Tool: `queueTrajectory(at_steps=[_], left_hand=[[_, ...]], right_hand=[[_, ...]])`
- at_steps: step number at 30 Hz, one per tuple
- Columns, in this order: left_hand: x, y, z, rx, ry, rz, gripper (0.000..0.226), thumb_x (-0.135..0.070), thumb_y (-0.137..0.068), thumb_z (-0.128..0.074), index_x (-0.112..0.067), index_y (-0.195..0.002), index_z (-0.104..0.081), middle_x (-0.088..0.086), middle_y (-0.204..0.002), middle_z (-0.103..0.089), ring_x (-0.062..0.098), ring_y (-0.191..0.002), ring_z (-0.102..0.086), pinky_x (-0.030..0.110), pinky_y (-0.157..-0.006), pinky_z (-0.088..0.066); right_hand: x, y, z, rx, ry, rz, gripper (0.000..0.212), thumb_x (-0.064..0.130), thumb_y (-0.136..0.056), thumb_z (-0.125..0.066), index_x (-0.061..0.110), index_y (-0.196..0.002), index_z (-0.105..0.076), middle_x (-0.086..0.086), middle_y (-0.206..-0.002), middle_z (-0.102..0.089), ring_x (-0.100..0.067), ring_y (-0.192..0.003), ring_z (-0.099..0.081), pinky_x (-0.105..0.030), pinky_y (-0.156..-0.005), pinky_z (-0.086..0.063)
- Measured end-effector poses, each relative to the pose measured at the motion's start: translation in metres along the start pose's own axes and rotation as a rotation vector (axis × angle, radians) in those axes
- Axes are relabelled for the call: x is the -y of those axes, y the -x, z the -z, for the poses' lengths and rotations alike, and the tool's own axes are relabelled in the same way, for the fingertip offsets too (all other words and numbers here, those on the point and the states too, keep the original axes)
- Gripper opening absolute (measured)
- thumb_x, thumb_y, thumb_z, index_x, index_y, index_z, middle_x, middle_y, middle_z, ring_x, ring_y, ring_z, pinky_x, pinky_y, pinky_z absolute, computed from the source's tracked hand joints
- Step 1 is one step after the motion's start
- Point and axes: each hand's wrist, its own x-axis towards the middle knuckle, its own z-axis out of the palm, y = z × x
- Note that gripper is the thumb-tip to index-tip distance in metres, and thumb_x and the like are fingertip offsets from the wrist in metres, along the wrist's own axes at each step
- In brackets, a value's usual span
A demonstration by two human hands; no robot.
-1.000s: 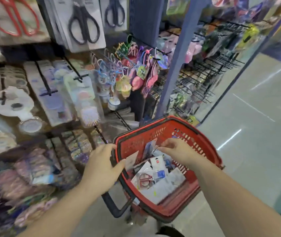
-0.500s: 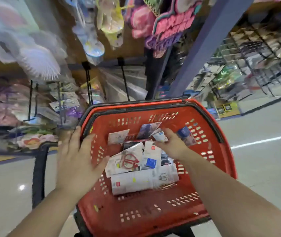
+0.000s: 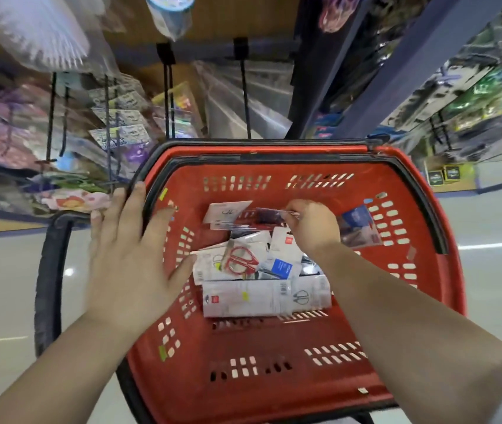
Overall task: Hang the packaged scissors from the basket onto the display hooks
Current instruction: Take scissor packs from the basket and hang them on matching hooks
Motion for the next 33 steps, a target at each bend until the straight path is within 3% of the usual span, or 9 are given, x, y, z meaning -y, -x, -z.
queueTrajectory(at_steps=[5,10,14,16,20,23,26,29,33], left_hand=[[-0.026,0.004,0.003,-0.065,0.253,-0.076,0.067,-0.055,-0.087,-0.058,-0.011,-0.138,-0.058,0.019,-0.158,-0.045,0.043,-0.148,-0.038,0.062,-0.121,-0.033],[-0.059,-0.012,0.007,0.243,0.597,0.217,0.077,-0.042,-0.084,-0.082,-0.027,-0.152,-0.048,-0.012,-0.15,-0.049,0.01,-0.14,-0.044,0.025,-0.113,-0.029],[-0.057,-0.014,-0.002,0.479,0.808,0.429,0.017,-0.021,-0.096,-0.075,-0.031,-0.109,-0.072,-0.02,-0.087,-0.076,0.01,-0.081,-0.069,0.031,-0.072,-0.051],[-0.05,-0.008,-0.003,0.449,0.771,0.482,0.015,-0.015,-0.1,-0.066,-0.028,-0.099,-0.075,-0.011,-0.074,-0.074,0.014,-0.069,-0.069,0.033,-0.064,-0.053],[-0.041,0.007,0.017,0.261,0.561,0.517,0.014,-0.015,-0.102,-0.057,-0.023,-0.103,-0.069,-0.009,-0.087,-0.069,0.015,-0.078,-0.064,0.028,-0.063,-0.042],[-0.033,0.015,0.033,0.164,0.573,0.549,0.016,-0.017,-0.103,-0.054,-0.025,-0.106,-0.067,-0.008,-0.092,-0.07,0.004,-0.083,-0.061,0.02,-0.067,-0.043],[-0.024,0.017,0.042,0.078,0.738,0.638,0.017,-0.027,-0.098,-0.056,-0.033,-0.106,-0.069,-0.013,-0.096,-0.077,0.012,-0.091,-0.071,0.035,-0.083,-0.056],[-0.022,0.017,0.044,0.049,0.826,0.696,0.025,-0.016,-0.102,-0.057,-0.036,-0.104,-0.072,-0.021,-0.096,-0.078,0.002,-0.088,-0.073,0.036,-0.084,-0.055],[-0.022,0.017,0.043,0.054,0.838,0.709,0.034,-0.011,-0.103,-0.057,-0.04,-0.104,-0.073,-0.021,-0.098,-0.078,0.006,-0.092,-0.074,0.039,-0.093,-0.057]], right_hand=[[0.003,0.022,0.044,-0.071,-0.185,0.174,0.015,0.025,-0.1,-0.069,0.011,-0.094,-0.071,-0.008,-0.078,-0.07,-0.036,-0.072,-0.064,-0.039,-0.064,-0.05],[0.02,0.053,0.09,0.123,-0.427,0.245,0.023,0.024,-0.099,-0.071,0.01,-0.082,-0.065,-0.01,-0.068,-0.06,-0.023,-0.062,-0.054,-0.044,-0.062,-0.048],[0.044,0.059,0.083,0.396,-0.706,0.199,0.012,0.021,-0.1,-0.07,0.015,-0.089,-0.072,-0.012,-0.077,-0.066,-0.016,-0.071,-0.062,-0.041,-0.07,-0.062],[0.054,0.048,0.073,0.434,-0.831,0.121,0.015,0.026,-0.105,-0.062,0.026,-0.094,-0.073,0.006,-0.08,-0.072,-0.015,-0.074,-0.066,-0.033,-0.067,-0.06],[0.052,-0.004,0.026,0.417,-0.761,-0.069,0.029,0.035,-0.111,-0.047,0.033,-0.136,-0.062,-0.001,-0.122,-0.073,-0.025,-0.094,-0.072,-0.037,-0.078,-0.058],[0.05,-0.029,-0.012,0.442,-0.503,-0.002,0.035,0.023,-0.107,-0.053,0.033,-0.14,-0.059,-0.006,-0.126,-0.072,-0.03,-0.095,-0.072,-0.035,-0.074,-0.062],[0.058,-0.037,-0.032,0.459,-0.307,0.068,0.039,0.023,-0.106,-0.058,0.026,-0.145,-0.057,-0.008,-0.13,-0.07,-0.025,-0.095,-0.069,-0.025,-0.068,-0.053],[0.061,-0.037,-0.042,0.434,-0.181,0.055,0.038,0.032,-0.101,-0.067,0.02,-0.137,-0.066,-0.007,-0.129,-0.072,-0.025,-0.105,-0.069,-0.029,-0.084,-0.052],[0.049,-0.02,-0.045,0.425,-0.485,-0.134,0.025,0.023,-0.085,-0.08,0.023,-0.11,-0.079,0.003,-0.101,-0.079,-0.011,-0.073,-0.066,-0.023,-0.064,-0.051]])
